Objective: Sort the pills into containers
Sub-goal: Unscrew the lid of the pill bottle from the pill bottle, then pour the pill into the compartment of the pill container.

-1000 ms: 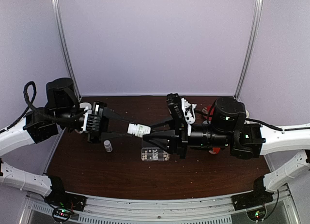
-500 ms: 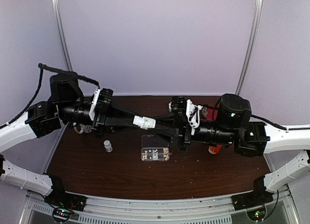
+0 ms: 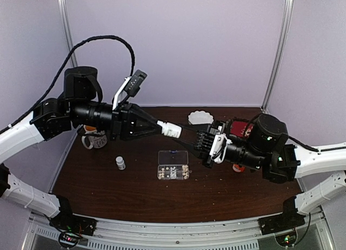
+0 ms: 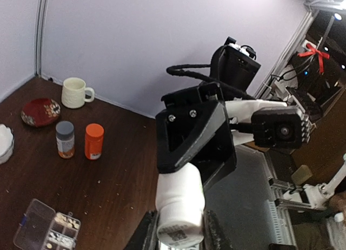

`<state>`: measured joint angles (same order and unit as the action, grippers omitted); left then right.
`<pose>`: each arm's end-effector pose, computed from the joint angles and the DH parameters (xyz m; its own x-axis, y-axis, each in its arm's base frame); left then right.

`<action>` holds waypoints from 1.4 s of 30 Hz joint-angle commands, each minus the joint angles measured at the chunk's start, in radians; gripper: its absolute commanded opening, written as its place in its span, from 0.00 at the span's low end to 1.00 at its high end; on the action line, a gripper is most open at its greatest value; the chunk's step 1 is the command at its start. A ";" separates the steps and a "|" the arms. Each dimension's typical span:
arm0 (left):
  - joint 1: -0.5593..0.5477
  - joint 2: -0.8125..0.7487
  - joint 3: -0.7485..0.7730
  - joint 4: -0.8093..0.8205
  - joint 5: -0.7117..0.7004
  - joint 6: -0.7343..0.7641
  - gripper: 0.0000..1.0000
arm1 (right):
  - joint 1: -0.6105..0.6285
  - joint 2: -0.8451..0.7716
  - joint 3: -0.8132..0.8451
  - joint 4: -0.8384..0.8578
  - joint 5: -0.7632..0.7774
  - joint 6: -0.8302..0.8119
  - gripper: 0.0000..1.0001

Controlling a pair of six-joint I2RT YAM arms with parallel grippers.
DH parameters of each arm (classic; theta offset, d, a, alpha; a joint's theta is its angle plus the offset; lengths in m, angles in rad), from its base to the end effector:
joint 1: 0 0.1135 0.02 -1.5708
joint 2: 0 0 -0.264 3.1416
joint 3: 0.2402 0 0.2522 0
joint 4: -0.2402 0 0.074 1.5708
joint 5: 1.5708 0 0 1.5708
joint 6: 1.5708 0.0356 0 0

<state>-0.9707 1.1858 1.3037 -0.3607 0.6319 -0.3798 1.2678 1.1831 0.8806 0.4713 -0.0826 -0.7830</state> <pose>0.1276 -0.2238 0.4219 -0.4930 0.1908 -0.8489 0.8689 0.0573 -0.4917 0.0807 0.2680 0.3606 0.7236 -0.0414 -0.6890 -0.6560 0.2689 -0.7052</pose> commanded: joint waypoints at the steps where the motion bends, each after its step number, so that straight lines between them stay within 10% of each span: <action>1: 0.031 -0.019 0.035 0.119 0.081 -0.325 0.00 | 0.014 -0.023 -0.056 0.022 0.077 -0.148 0.00; 10: 0.072 -0.061 0.024 0.140 0.072 -0.395 0.00 | 0.032 -0.053 -0.108 0.036 0.146 -0.186 0.00; 22: 0.094 -0.167 -0.039 -0.122 -0.405 -0.061 0.00 | 0.031 -0.092 -0.225 0.154 0.109 0.261 0.00; 42: 0.100 -0.152 -0.248 -0.033 -0.559 0.007 0.00 | 0.020 0.013 -0.321 0.116 0.325 0.799 0.00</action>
<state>-0.8764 1.0092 1.0859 -0.4625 0.1032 -0.3717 1.2907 1.1793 0.5636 0.5835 0.1562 -0.1127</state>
